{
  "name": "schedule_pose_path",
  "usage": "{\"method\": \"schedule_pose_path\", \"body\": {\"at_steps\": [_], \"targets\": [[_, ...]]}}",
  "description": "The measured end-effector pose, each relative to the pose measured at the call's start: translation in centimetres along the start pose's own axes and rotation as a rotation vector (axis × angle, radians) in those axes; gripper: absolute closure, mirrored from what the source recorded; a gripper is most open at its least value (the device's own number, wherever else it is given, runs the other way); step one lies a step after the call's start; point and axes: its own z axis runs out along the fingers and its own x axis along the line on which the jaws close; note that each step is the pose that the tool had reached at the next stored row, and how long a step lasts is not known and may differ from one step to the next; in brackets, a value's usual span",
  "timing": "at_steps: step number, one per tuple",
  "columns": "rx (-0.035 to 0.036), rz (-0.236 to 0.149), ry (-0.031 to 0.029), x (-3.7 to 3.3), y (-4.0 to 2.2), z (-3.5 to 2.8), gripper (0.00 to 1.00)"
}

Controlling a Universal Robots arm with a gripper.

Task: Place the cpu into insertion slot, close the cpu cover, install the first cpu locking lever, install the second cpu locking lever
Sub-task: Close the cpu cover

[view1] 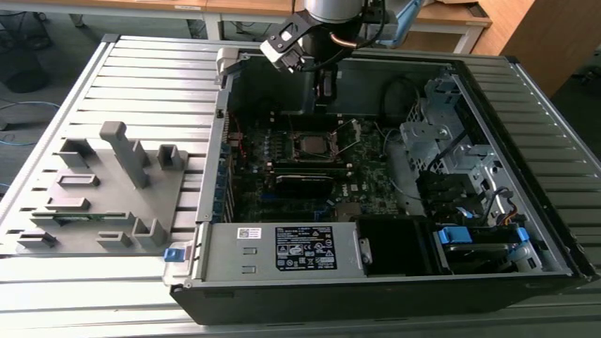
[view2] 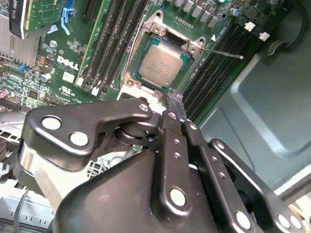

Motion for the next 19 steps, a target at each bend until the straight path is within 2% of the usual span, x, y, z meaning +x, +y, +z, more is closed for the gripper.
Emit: {"method": "schedule_pose_path", "body": {"at_steps": [19], "targets": [[0.0000,0.000,0.0000,0.01,0.02,-0.54,0.89]]}}
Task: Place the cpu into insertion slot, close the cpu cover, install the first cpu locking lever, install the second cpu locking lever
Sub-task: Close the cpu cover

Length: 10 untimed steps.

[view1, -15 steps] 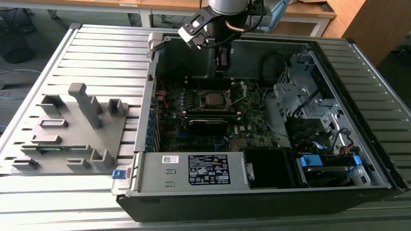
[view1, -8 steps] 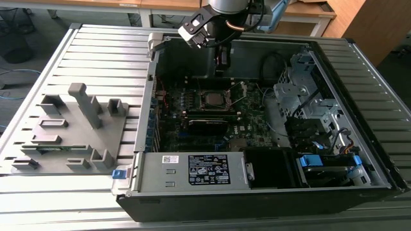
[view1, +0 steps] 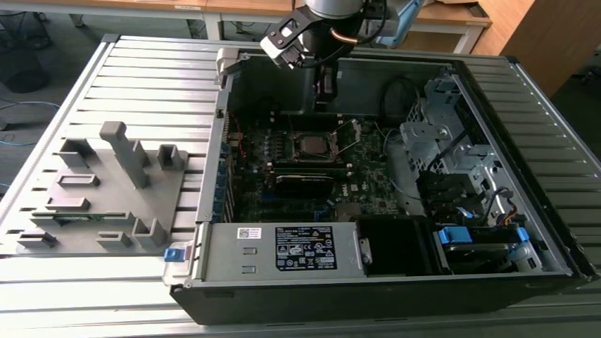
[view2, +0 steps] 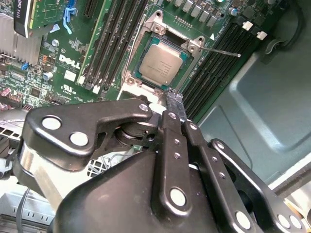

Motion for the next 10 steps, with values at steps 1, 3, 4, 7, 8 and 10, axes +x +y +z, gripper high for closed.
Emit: {"method": "schedule_pose_path", "body": {"at_steps": [1,3,4,7,8,10], "targets": [[0.0000,0.000,0.0001,0.00,0.00,-0.02,0.89],[0.0000,0.000,0.0000,0.00,0.00,-0.08,0.89],[0.0000,0.000,0.0000,0.00,0.00,-0.11,0.89],[-0.0001,0.000,0.0001,0.00,0.01,-0.18,0.89],[0.0000,0.000,0.0000,0.00,0.01,-0.21,0.89],[0.0000,0.000,0.0001,0.01,0.01,-0.26,0.89]]}}
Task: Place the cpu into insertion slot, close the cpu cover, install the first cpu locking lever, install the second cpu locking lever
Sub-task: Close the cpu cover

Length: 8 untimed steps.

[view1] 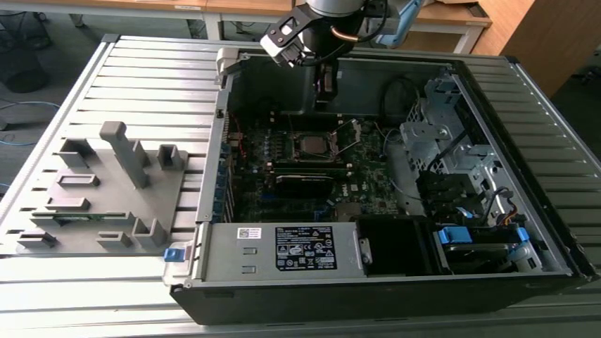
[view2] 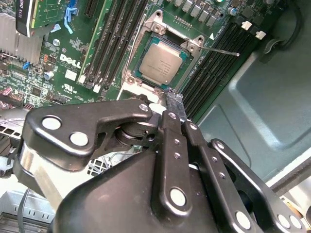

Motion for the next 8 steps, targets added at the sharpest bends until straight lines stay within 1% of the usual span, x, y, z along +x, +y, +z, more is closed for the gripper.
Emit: {"method": "schedule_pose_path", "body": {"at_steps": [5,8], "targets": [[0.0000,0.000,0.0000,0.00,0.00,-0.11,0.89],[-0.0001,0.000,-0.0001,0.00,-0.01,0.17,0.89]]}}
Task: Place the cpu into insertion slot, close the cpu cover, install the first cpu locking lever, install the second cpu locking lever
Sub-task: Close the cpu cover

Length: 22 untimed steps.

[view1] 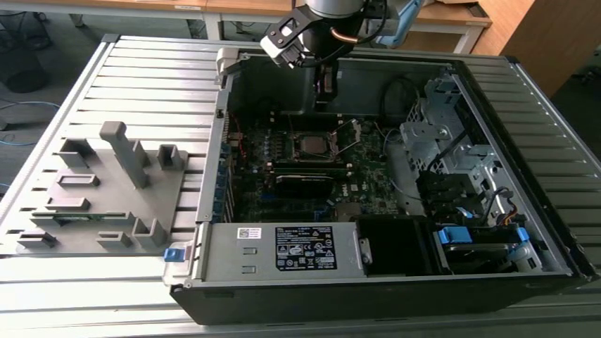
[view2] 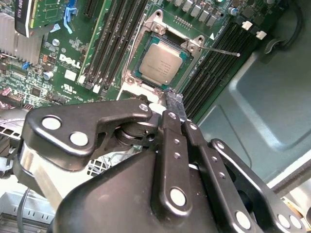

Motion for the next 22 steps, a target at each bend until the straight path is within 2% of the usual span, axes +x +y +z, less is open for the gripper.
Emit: {"method": "schedule_pose_path", "body": {"at_steps": [22], "targets": [[-0.0001,0.000,0.0000,0.02,0.45,0.05,0.89]]}}
